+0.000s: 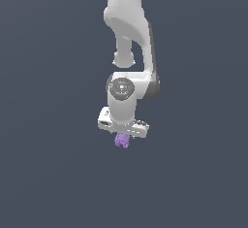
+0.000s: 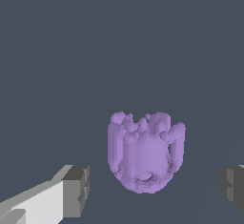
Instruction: Pick up the object and move it to a goal position.
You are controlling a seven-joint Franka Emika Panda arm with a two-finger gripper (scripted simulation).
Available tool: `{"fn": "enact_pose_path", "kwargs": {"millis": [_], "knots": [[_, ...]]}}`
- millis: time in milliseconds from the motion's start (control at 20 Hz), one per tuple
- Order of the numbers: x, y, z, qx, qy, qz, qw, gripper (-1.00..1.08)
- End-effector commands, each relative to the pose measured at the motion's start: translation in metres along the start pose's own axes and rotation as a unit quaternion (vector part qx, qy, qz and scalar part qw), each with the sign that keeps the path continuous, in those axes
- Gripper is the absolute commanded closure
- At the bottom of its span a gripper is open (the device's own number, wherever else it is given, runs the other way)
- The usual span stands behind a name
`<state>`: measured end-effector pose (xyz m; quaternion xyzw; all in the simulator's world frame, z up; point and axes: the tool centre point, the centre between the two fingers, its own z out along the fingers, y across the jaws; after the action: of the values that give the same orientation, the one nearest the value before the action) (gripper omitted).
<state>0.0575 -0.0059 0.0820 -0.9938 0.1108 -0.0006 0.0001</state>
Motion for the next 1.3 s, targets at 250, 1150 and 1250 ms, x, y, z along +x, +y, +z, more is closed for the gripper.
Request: {"fn": "enact_pose_path", "kwargs": {"millis": [250,1150,1250], "knots": [[-0.001,0.000,0.035,0.000,-0.001,0.001,1.0000,-0.92],[0.000,0.000,0.046,0.000,-0.001,0.002,1.0000,1.08],[0.000,0.000,0.045,0.000,-0.001,0.002,1.0000,1.08]]}}
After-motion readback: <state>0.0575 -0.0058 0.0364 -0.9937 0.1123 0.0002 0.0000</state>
